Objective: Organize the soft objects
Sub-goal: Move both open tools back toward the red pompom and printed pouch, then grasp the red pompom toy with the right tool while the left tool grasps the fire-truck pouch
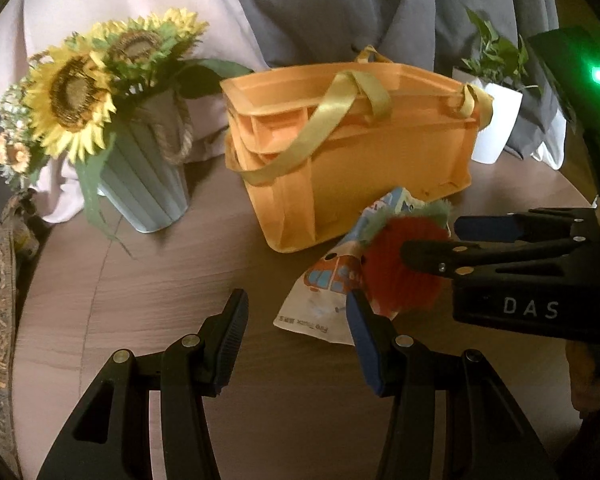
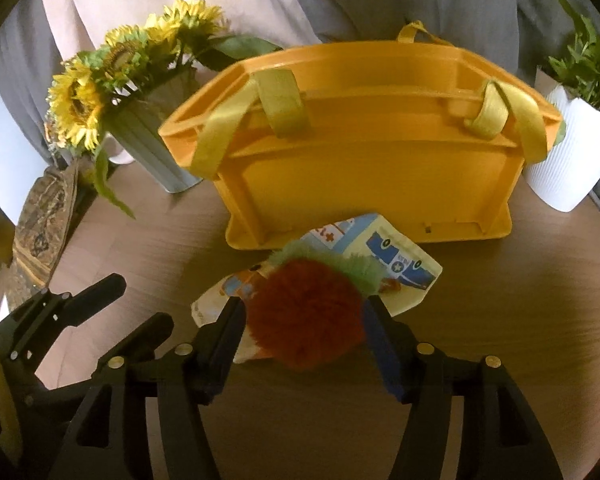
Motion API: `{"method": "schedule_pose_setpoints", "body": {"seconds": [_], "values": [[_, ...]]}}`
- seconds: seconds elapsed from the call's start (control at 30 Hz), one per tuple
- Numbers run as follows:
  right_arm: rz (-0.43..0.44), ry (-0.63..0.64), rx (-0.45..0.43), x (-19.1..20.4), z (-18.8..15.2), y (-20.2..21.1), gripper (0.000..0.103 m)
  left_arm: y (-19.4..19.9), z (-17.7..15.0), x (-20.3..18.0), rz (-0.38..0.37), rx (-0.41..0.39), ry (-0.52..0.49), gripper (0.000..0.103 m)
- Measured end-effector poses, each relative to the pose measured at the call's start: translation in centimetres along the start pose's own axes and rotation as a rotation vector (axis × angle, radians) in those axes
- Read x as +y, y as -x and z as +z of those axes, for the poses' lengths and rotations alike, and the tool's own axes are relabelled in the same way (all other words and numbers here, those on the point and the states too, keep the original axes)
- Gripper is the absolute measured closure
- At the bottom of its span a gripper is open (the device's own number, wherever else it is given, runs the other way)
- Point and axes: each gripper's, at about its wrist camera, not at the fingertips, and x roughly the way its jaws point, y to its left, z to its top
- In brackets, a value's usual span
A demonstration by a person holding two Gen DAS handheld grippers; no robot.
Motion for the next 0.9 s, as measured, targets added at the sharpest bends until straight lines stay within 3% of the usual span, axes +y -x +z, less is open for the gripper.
{"method": "schedule_pose_setpoints", "body": {"seconds": [0.37, 0.9], "values": [[-0.007, -0.002, 0.068, -0.4, 0.1, -3.2, 0.041, -3.5, -0.1, -0.2, -0.063, 0.024, -0.024, 0.053], [0.001, -0.015, 0.094, -1.3, 0.4, -5.3, 0.041, -7.1, 0.0, -0.9, -0.125, 0.08, -0.041, 0.053]]}}
